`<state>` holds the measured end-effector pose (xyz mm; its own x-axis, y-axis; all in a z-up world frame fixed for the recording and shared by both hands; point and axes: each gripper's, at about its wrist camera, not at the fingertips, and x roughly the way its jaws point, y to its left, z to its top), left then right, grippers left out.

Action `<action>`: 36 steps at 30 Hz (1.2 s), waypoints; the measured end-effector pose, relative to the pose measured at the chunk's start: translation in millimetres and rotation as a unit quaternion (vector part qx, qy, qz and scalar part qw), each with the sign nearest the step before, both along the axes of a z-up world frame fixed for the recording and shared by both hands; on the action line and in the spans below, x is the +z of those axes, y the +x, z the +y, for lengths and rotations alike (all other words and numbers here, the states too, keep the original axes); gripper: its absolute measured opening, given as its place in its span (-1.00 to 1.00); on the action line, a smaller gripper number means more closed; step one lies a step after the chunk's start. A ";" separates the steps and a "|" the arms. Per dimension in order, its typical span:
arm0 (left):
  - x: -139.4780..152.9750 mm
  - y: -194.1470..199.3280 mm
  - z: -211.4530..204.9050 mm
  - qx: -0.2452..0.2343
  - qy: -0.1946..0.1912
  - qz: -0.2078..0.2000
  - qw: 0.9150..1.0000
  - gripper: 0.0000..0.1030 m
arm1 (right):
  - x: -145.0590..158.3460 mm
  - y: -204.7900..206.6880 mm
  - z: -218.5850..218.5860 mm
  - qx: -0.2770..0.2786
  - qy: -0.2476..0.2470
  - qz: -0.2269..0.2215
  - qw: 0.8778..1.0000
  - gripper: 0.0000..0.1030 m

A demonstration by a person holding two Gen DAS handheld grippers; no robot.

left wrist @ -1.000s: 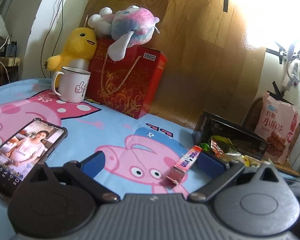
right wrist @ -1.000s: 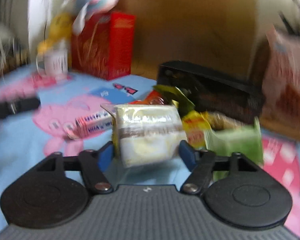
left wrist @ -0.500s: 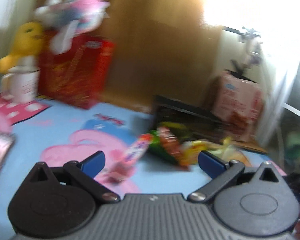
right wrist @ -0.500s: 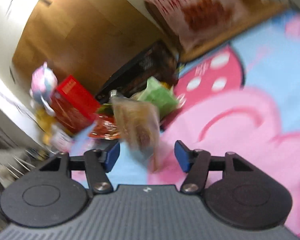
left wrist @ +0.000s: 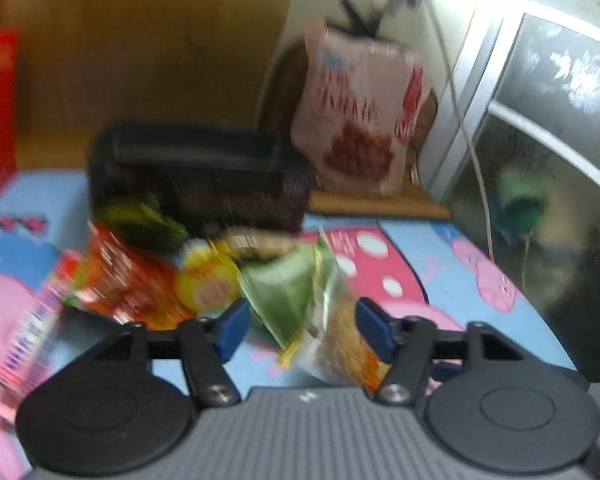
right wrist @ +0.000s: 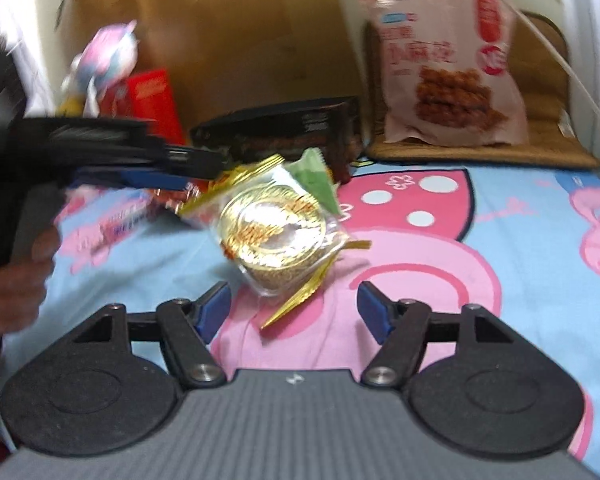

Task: Organize snacks

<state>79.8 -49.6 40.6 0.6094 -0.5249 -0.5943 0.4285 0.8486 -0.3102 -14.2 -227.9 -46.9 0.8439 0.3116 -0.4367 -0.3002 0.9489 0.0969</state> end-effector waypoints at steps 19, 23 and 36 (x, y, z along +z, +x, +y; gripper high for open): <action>62.5 60.9 39.1 0.072 -0.055 -0.091 0.992 -0.49 | 71.7 103.3 43.3 0.061 -0.018 -0.132 0.989 -0.16; 53.7 109.8 43.0 0.111 -0.046 -0.078 0.990 -0.49 | 82.6 170.5 51.3 0.057 -0.012 -0.097 0.994 -0.22; 27.3 53.0 64.0 0.226 0.029 -0.148 0.962 0.34 | 58.2 140.1 -17.2 -0.041 0.128 -0.085 0.987 0.11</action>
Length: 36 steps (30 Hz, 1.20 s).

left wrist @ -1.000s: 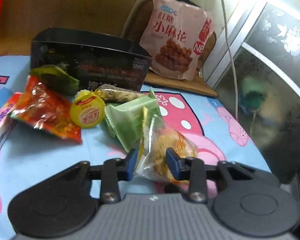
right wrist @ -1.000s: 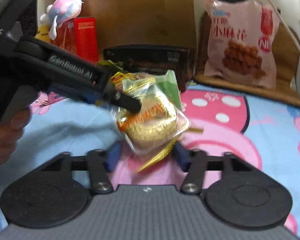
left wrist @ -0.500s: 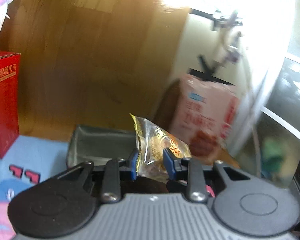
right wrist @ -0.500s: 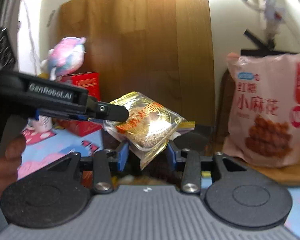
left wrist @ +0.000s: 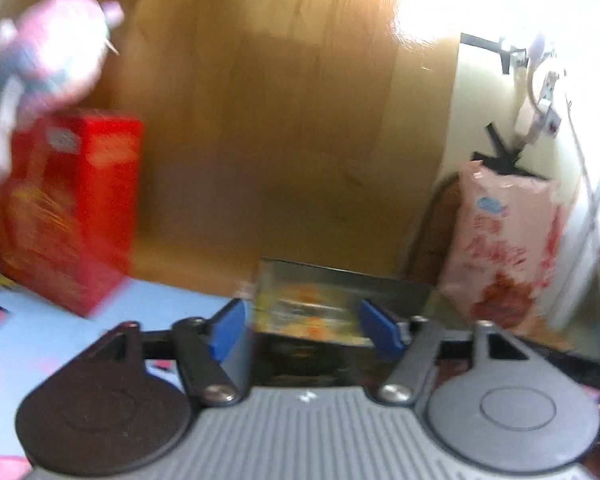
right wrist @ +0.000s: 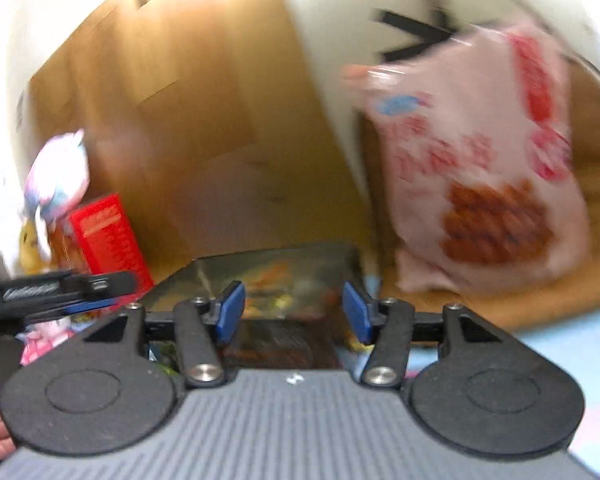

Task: Organize snacks

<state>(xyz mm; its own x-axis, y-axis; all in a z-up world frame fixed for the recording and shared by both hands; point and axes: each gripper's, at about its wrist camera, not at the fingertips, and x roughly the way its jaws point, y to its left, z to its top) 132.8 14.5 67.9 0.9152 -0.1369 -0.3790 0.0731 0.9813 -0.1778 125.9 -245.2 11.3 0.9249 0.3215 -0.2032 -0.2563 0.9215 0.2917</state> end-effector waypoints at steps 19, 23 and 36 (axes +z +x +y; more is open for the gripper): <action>-43.7 -75.7 -24.1 -0.062 0.052 0.103 0.991 0.04 | -50.0 -59.5 29.1 0.079 0.041 0.143 0.986 -0.20; -32.6 -106.4 -5.7 -0.062 0.040 0.072 0.995 0.23 | -50.2 -74.9 28.0 0.077 0.024 0.115 0.990 -0.13; -23.6 -140.8 96.9 0.022 -0.073 0.072 0.994 0.21 | -38.5 -117.3 36.9 0.113 0.015 0.055 0.992 -0.11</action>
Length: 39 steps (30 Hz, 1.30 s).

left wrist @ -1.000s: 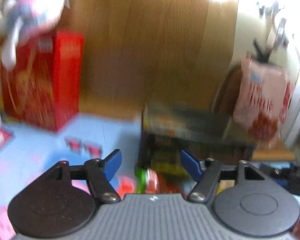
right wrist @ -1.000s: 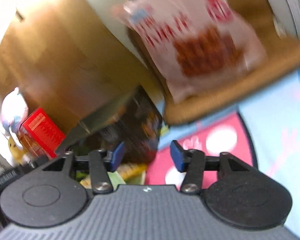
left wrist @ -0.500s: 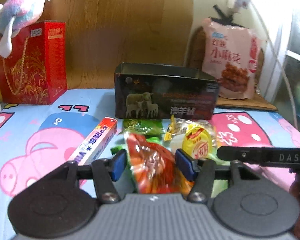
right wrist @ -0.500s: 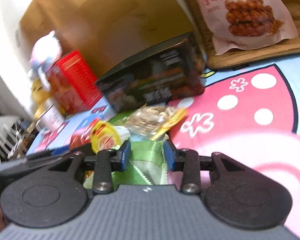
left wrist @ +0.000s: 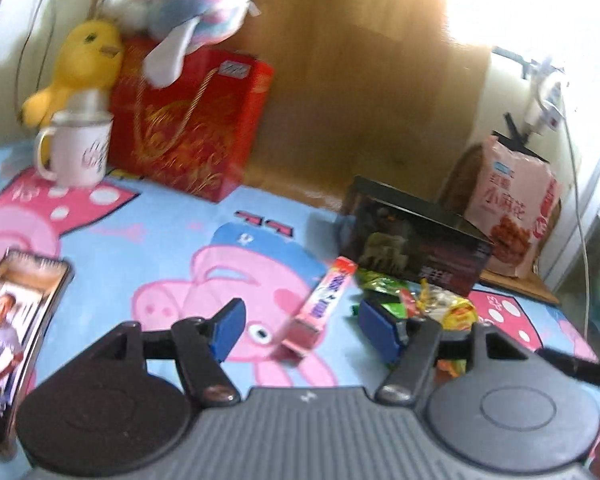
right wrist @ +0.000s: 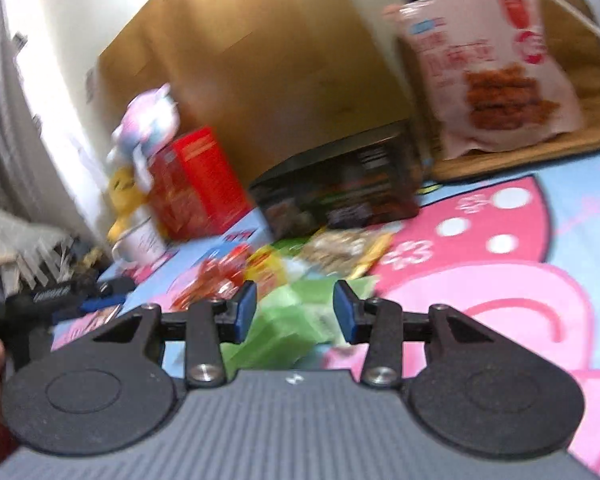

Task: Organize snacks

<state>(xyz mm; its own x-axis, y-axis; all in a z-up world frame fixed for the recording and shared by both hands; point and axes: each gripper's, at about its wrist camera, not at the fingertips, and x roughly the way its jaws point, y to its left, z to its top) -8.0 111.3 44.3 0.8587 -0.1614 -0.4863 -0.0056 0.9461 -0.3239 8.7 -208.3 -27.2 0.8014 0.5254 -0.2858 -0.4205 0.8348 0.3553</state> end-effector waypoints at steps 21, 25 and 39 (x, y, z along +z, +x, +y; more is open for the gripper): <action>-23.7 66.0 -11.4 -0.019 0.039 0.064 0.997 -0.11 | -14.8 31.9 136.3 0.165 -0.173 -0.013 0.971 -0.13; -20.6 55.7 -21.3 -0.034 0.052 0.044 0.997 0.23 | -14.9 40.6 122.4 0.109 -0.163 -0.021 0.980 -0.14; -32.1 61.9 -25.5 -0.063 0.069 0.064 0.994 -0.53 | -12.0 40.6 91.6 0.065 -0.127 -0.010 0.990 -0.10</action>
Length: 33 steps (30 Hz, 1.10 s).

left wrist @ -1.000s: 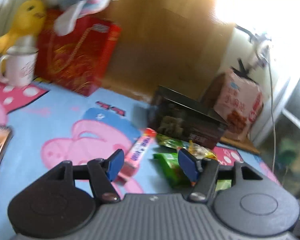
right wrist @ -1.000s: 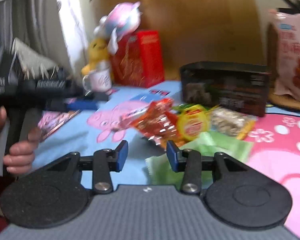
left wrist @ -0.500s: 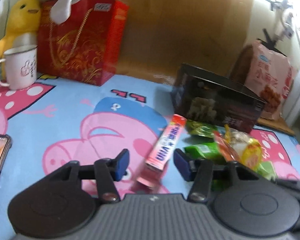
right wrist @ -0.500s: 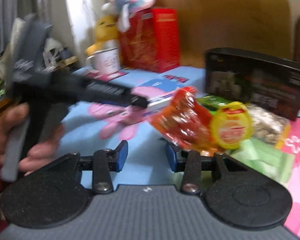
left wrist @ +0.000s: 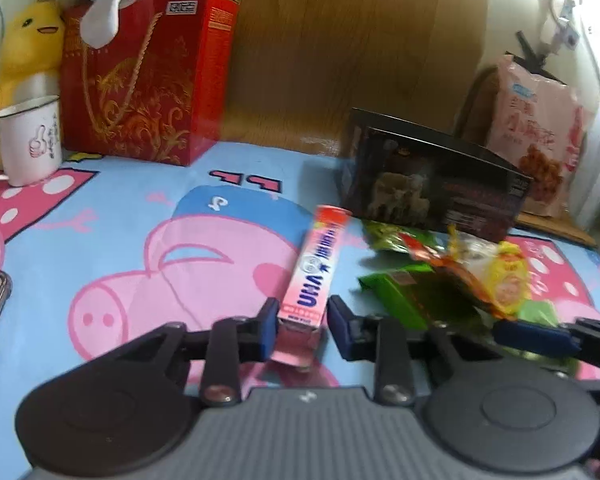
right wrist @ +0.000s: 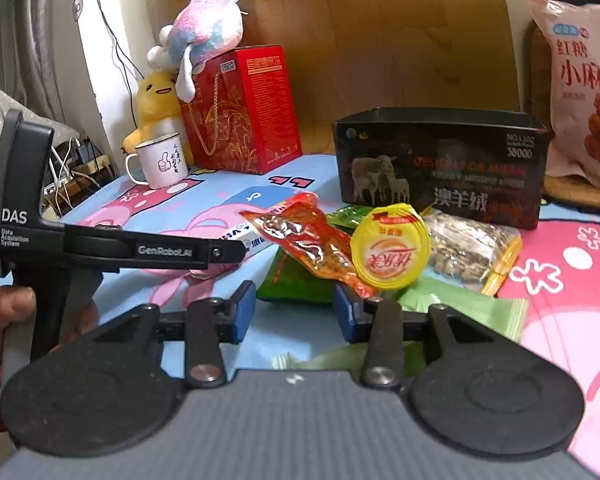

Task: Organize snacks

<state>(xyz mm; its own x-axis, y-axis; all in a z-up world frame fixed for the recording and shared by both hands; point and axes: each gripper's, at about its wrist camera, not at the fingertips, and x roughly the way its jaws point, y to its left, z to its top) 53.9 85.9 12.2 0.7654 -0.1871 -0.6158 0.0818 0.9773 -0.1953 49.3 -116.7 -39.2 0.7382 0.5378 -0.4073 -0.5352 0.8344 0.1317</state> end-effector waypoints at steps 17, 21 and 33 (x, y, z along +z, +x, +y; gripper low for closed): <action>7.5 -131.3 29.6 -0.171 0.093 -0.020 0.981 -0.27 | 13.6 9.7 25.6 0.119 0.072 0.068 0.988 0.09; 4.3 -128.5 42.0 -0.127 0.074 -0.015 0.989 -0.27 | 0.7 22.8 51.4 0.136 0.044 0.112 0.983 -0.24; 9.0 -110.8 61.8 -0.066 0.021 -0.021 0.997 0.38 | -5.4 -42.1 14.1 0.177 -0.025 0.065 0.982 -0.23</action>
